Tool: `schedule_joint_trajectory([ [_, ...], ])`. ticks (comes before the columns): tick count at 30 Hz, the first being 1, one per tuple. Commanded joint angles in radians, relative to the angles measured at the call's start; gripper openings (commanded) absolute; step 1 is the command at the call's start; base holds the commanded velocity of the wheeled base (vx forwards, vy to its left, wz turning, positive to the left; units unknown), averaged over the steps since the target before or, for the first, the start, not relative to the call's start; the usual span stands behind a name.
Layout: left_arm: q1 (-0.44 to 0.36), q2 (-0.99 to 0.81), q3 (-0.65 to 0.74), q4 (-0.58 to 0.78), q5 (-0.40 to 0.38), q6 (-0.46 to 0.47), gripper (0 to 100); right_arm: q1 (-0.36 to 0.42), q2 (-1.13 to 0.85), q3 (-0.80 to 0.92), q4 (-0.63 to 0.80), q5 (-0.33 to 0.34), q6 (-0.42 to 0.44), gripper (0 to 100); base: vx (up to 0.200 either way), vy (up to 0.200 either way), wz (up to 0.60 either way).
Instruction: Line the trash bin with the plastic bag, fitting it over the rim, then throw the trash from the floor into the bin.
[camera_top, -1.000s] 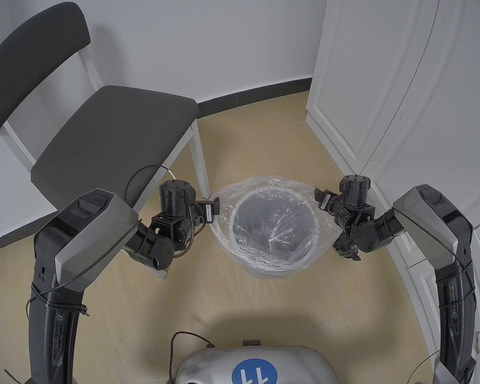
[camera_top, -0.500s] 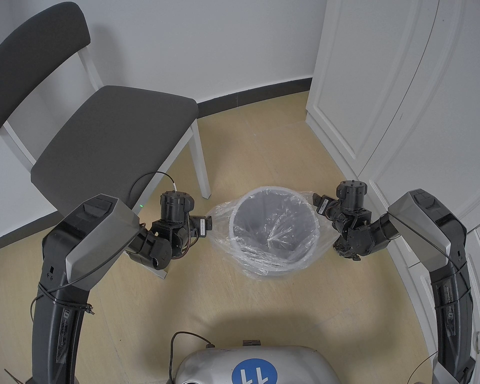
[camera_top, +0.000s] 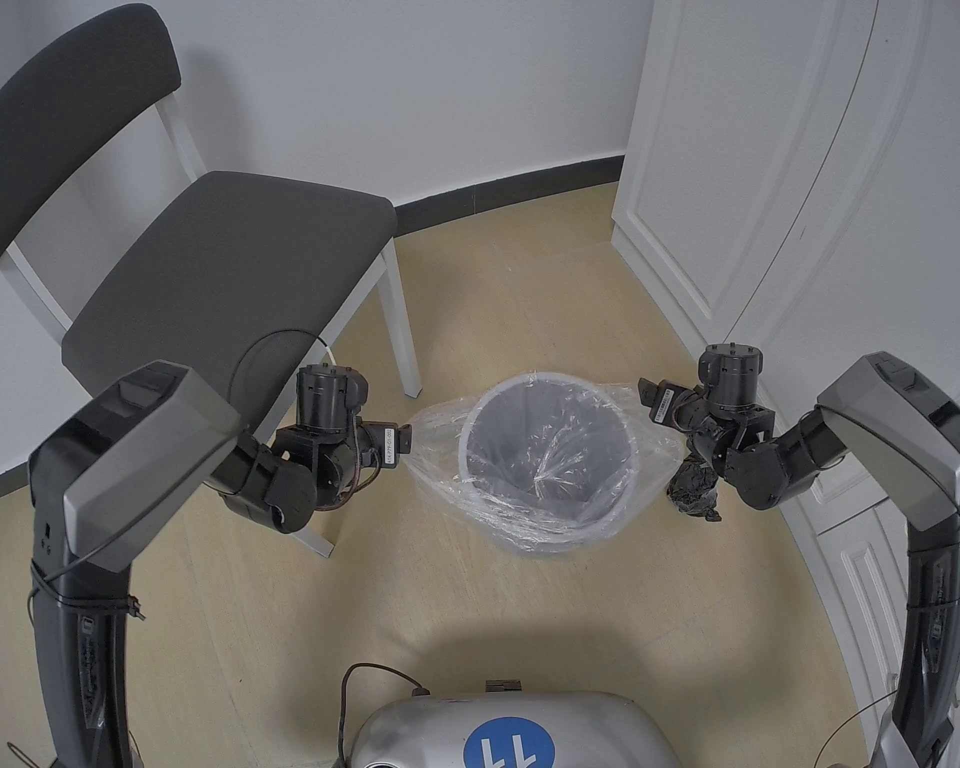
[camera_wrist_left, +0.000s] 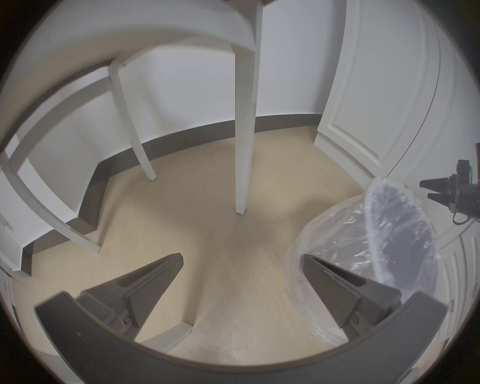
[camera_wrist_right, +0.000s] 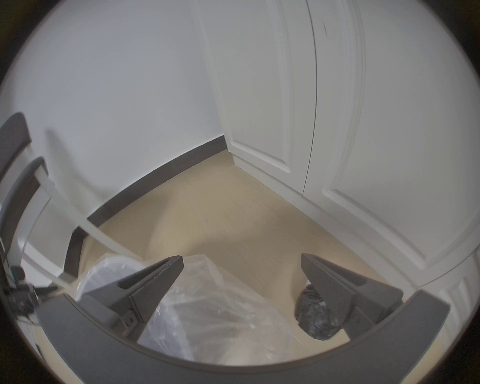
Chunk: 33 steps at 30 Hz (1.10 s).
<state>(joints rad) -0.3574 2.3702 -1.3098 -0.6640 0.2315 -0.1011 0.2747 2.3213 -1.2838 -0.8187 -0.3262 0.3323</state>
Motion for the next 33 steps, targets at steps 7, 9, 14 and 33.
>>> schedule_joint_trajectory([
  [7,-0.044,-0.17,0.173,-0.032,-0.038,0.032,100,0.003,-0.194,0.274,-0.019,0.018,-0.216,100,0.0,0.0,0.0],
  [9,-0.072,-0.151,0.185,-0.034,-0.04,0.032,100,-0.012,-0.184,0.311,-0.02,0.044,-0.276,100,0.0,0.0,0.0],
  [14,-0.097,-0.072,0.175,-0.035,-0.037,0.037,100,-0.042,-0.149,0.327,-0.019,0.078,-0.305,100,0.0,0.0,0.0],
  [33,-0.089,0.17,0.069,-0.034,-0.055,0.057,100,-0.051,-0.097,0.353,-0.022,0.096,-0.357,100,0.0,0.0,0.0],
])
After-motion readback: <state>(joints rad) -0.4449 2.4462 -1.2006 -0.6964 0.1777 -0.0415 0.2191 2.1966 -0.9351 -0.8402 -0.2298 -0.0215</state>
